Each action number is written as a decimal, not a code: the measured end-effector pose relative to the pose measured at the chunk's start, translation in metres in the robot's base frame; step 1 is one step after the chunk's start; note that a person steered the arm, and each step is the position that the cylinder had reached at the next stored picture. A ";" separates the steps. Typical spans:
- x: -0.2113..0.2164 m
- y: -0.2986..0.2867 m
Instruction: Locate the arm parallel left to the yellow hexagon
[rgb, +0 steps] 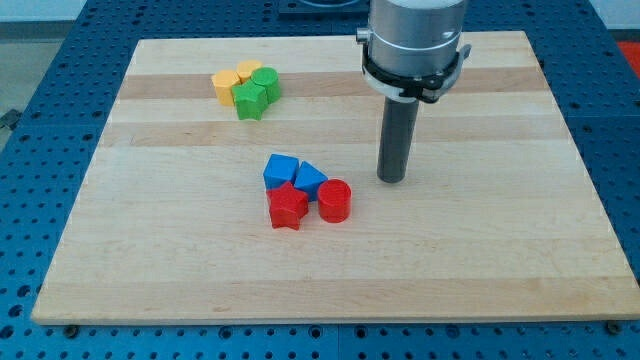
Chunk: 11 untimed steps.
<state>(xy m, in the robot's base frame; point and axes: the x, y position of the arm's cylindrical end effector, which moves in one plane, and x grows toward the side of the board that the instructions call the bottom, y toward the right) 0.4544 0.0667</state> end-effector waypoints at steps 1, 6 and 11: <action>-0.057 0.005; -0.061 -0.161; -0.126 -0.283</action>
